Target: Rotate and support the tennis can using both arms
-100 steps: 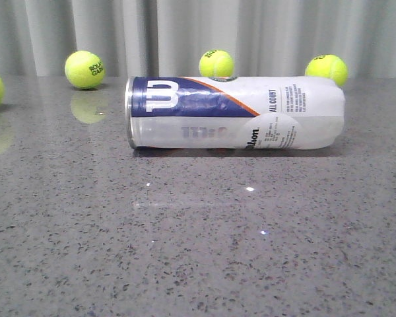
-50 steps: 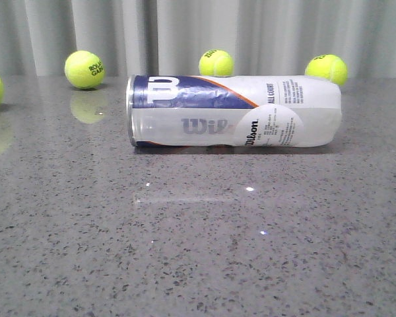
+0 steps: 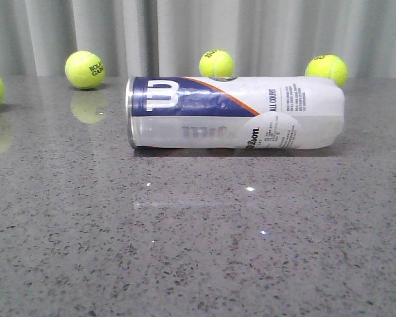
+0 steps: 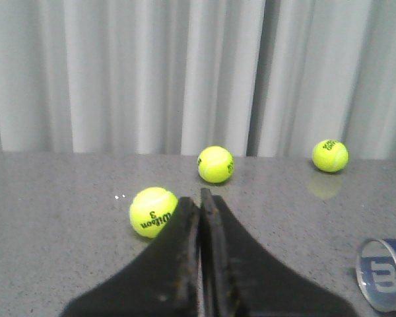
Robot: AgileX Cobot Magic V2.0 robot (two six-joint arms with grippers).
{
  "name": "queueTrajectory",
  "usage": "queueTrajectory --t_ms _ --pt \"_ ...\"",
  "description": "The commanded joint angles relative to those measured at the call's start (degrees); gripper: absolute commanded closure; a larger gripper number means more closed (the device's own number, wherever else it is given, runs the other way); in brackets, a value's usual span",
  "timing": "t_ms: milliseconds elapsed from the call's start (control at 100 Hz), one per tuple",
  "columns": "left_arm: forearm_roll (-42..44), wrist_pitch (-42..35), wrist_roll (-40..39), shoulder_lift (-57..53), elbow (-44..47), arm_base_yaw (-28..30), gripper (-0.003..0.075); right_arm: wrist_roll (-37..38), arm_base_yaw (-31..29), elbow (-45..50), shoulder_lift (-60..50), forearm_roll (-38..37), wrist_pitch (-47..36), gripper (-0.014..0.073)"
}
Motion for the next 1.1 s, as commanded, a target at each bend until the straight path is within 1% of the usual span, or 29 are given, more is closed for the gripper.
queueTrajectory --t_ms 0,110,230,370,560,630,680,710,720,780,800,840,850,870,880,920,970,1020,1090 --pt "-2.2 5.31 -0.43 6.71 -9.32 0.13 0.0741 0.0 -0.22 -1.4 0.62 0.37 -4.36 0.0664" --pt "-2.58 14.19 -0.43 14.6 -16.47 0.13 0.0741 0.0 -0.22 -1.4 0.62 0.37 -4.36 0.0664" --pt "-3.67 20.07 -0.43 21.97 -21.93 0.13 0.0741 0.0 -0.22 -1.4 0.62 0.37 -4.36 0.0664" --pt "-7.27 21.67 -0.43 27.77 -23.1 0.13 0.0741 0.0 -0.22 -1.4 0.62 0.37 -4.36 0.0664" --pt "-8.91 23.28 0.21 32.33 -23.1 0.13 0.0741 0.0 -0.22 -1.4 0.62 0.37 -4.36 0.0664" --pt "-10.2 24.2 2.28 33.2 -23.1 0.13 0.0727 0.0 -0.22 -1.4 0.62 0.37 -4.36 0.0664" --pt "-11.35 24.59 3.48 33.34 -23.1 0.13 0.0689 0.0 -0.22 -1.4 0.62 0.37 -4.36 0.0664" --pt "-11.98 24.59 3.91 33.34 -23.1 0.13 0.0647 0.0 -0.22 -1.4 0.62 0.37 -4.36 0.0664" --pt "-12.11 24.59 3.91 33.34 -23.1 0.13 0.0647 0.0 -0.22 -1.4 0.62 0.37 -4.36 0.0664" --pt "-13.11 24.48 4.64 33.34 -23.1 0.13 0.053 0.0 -0.22 -1.4 0.62 0.37 -4.36 0.0664" --pt "-13.25 24.4 4.64 33.34 -23.1 0.13 0.0501 0.0 -0.22 -1.4 0.62 0.37 -4.36 0.0664" --pt "-13.47 24.27 4.64 33.34 -23.1 0.13 0.0409 0.0 -0.22 -1.4 0.62 0.37 -4.36 0.0664" --pt "-13.61 24.27 4.64 33.34 -23.1 0.13 0.0376 0.0 -0.22 -1.4 0.62 0.37 -4.36 0.0664" --pt "-13.74 24.13 4.64 33.34 -23.1 0.13 0.0344 0.0 -0.22 -1.4 0.62 0.37 -4.36 0.0664" --pt "-13.89 24.13 4.64 33.34 -23.1 0.13 0.0311 0.0 -0.22 -1.4 0.62 0.37 -4.36 0.0664" --pt "-14.68 24.13 4.64 33.34 -23.1 0.13 0.0223 0.0 -0.22 -1.4 0.62 0.37 -4.36 0.0664" --pt "-16.06 24.13 4.64 33.34 -23.1 0.13 0.0148 0.0 -0.22 -1.4 0.62 0.37 -4.36 0.0664" --pt "-17.92 23.86 4.64 33.77 -23.1 0.13 0.0111 0.0 -0.22 -1.4 0.62 0.37 -4.36 0.0664" --pt "-21.93 23.86 6.62 34.75 -23.1 0.13 0.0116 0.0 -0.22 -1.4 0.62 0.37 -4.36 0.0664"
